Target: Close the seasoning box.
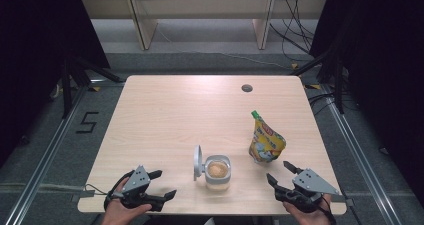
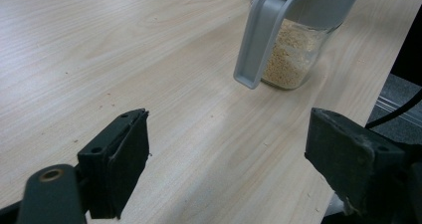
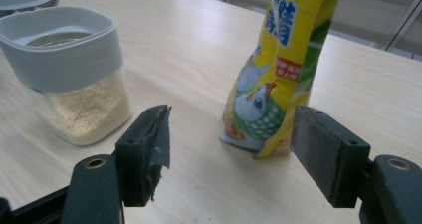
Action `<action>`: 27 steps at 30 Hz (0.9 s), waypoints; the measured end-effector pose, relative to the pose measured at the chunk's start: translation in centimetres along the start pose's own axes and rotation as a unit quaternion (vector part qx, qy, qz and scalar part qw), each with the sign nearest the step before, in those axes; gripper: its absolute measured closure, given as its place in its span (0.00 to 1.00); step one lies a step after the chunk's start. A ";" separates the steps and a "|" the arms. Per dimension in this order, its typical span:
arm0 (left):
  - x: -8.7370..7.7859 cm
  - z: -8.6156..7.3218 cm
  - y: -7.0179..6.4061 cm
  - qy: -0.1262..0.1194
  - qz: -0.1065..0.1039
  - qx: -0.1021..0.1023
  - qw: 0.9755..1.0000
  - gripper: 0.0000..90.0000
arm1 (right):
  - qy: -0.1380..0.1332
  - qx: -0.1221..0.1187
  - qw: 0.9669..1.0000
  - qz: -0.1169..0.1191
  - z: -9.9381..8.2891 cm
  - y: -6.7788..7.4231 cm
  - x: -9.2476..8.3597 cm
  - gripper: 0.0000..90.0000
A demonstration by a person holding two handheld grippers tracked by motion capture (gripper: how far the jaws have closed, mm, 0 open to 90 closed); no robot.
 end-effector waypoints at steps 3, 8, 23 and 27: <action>-0.1 0.0 0.1 -0.001 0.001 -0.002 1.000 0.21 | 0.005 -0.001 1.000 -0.009 -0.2 0.1 -0.2 0.36; -0.3 0.2 0.2 -0.019 -0.022 -0.012 1.000 0.43 | 0.011 -0.006 1.000 -0.001 -0.4 0.5 -0.3 0.36; -0.8 2.2 -1.1 -0.037 -0.023 0.061 0.997 0.99 | 0.015 -0.015 1.000 0.008 -0.9 0.9 -0.5 0.36; -0.3 2.8 -1.1 -0.033 -0.025 0.055 0.998 0.99 | 0.015 -0.021 1.000 0.004 -0.9 0.9 -0.6 0.36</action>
Point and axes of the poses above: each handheld gripper's, and its own axes: x roughly forward along the jaws, z roughly out of its top, y roughly to its left, the point moved 6 cm from there along x, roughly forward along the jaws, and after that the axes turned 8 degrees about x, right-handed, at the moved point
